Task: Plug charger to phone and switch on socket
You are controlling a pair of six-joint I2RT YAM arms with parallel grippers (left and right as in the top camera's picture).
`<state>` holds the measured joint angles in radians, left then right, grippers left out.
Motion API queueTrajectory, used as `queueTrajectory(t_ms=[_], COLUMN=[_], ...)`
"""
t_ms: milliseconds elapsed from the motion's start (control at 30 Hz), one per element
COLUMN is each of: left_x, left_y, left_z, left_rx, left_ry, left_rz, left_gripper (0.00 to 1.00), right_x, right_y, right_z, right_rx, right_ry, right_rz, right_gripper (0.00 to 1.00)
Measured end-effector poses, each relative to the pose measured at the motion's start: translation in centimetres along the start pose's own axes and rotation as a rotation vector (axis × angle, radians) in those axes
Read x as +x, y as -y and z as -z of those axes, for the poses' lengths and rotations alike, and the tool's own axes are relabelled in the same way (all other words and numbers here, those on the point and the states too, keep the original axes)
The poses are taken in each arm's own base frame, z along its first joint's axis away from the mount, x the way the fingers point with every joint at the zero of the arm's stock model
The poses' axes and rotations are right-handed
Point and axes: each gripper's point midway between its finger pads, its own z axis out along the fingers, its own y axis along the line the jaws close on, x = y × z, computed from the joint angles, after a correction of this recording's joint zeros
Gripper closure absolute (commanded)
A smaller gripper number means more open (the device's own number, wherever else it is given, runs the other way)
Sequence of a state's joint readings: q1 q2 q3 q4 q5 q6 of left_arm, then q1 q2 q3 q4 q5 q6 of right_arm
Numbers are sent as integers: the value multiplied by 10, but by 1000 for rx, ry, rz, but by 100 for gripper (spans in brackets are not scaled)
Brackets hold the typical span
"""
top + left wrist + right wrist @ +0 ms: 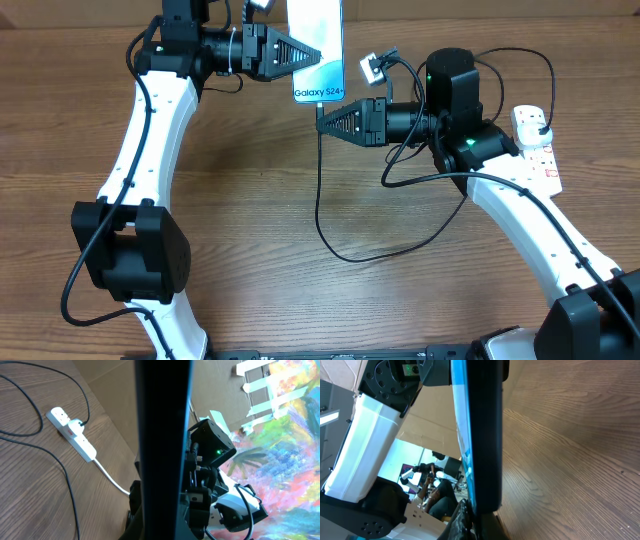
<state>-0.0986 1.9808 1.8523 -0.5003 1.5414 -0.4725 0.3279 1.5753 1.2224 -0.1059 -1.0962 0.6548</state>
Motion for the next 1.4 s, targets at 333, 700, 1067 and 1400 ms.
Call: queueTrajectory(t_ms=[333, 700, 1067, 1400], left_x=[0, 0, 0, -3], left_y=[0, 0, 1, -12], left_z=[0, 0, 1, 0], left_rx=[0, 1, 7, -61], left_ry=[0, 0, -3, 29], left_rz=[0, 0, 4, 35], left_gripper=[96, 96, 96, 96], right_x=[-1, -3, -10, -2], right_y=[-1, -1, -6, 8], right_z=[0, 0, 0, 2], right_rx=[-4, -3, -11, 35], right_ry=[4, 10, 36, 17], right_rz=[-10, -9, 7, -69], right_gripper=[96, 96, 65, 16])
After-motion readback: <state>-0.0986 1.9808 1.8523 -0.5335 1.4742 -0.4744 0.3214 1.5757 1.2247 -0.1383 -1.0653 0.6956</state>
